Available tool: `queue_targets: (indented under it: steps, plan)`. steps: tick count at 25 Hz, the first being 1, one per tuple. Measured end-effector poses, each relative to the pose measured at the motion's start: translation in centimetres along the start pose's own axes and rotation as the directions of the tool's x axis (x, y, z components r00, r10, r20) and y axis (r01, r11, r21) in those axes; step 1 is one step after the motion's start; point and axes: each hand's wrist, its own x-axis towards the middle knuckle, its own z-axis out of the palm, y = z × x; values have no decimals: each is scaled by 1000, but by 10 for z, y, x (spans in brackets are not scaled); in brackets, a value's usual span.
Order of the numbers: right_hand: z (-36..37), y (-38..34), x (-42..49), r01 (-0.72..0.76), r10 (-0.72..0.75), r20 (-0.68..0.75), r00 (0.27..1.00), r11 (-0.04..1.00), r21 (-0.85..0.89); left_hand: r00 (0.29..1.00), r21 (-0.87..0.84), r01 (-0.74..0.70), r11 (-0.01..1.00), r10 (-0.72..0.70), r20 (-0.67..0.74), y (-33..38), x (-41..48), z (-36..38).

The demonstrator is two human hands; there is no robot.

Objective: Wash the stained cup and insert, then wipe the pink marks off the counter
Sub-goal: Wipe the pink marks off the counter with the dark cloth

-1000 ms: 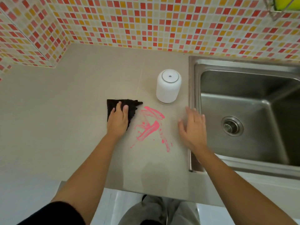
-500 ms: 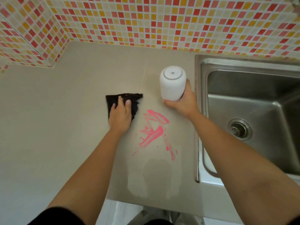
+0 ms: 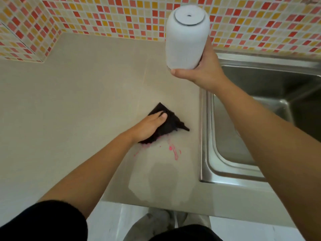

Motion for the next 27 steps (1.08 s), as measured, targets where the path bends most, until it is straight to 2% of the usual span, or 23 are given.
queue_targets:
  steps: [2,3,5,6,8,9,12,13,14,15,16,17,18,19,20,21,22,23,24,25,27]
  plan:
    - [3,1,-7,-14,14,7,1000,1000,14,997,101,-3,995,-4,72,-23,-40,1]
    - [6,3,-10,-22,22,10,1000,1000,20,996,289,-12,957,-13,84,-35,-53,2]
    - [15,9,-16,-44,43,23,999,999,23,995,629,-95,772,59,78,-49,-51,12]
    - [20,10,-19,-43,42,34,999,999,21,994,713,-102,693,102,43,-48,-38,21]
    - [29,9,-21,-31,30,50,998,999,25,989,766,-33,642,133,-68,-41,-15,39]
    - [33,9,-20,-31,30,52,998,999,28,984,781,-43,623,164,-76,-38,-13,42]
    - [39,6,-21,-45,43,40,998,998,40,917,818,-273,507,393,63,-68,-52,39]
    - [40,5,-21,-38,37,30,999,998,41,900,808,-330,488,421,114,-83,-65,26]
    - [41,6,-22,-39,38,21,999,998,49,892,818,-324,475,441,97,-96,-66,11]
    - [40,7,-23,-42,42,16,999,997,61,909,812,-263,521,417,27,-99,-54,-2]
    - [39,8,-24,-40,40,12,999,997,70,933,764,-143,630,344,-109,-89,-36,-13]
    - [37,8,-26,-35,35,4,999,997,69,932,624,30,781,203,-300,-74,-10,-18]
    - [35,7,-28,-31,31,-5,1000,998,59,908,437,164,884,38,-418,-54,12,-15]
    - [33,7,-29,-33,34,-7,999,998,51,895,296,222,929,-73,-441,-30,25,-5]
    - [32,8,-29,-46,46,-7,999,998,50,897,184,216,959,-120,-425,-15,27,9]
    - [32,9,-30,-57,58,-7,998,997,50,915,159,160,974,-86,-394,-10,16,26]
    - [32,8,-32,-57,58,-8,998,997,46,938,230,49,972,34,-346,-15,-4,42]
    - [32,8,-33,-49,50,-16,999,998,38,944,362,-42,931,156,-292,-25,-30,57]
    - [31,9,-34,-48,49,-23,999,998,29,940,514,-69,855,228,-253,-35,-48,63]
    - [31,11,-35,-54,55,-16,998,998,27,943,615,-45,788,236,-234,-44,-50,61]
    - [30,13,-39,-60,60,-8,998,998,27,958,680,111,725,105,-267,-43,-20,51]
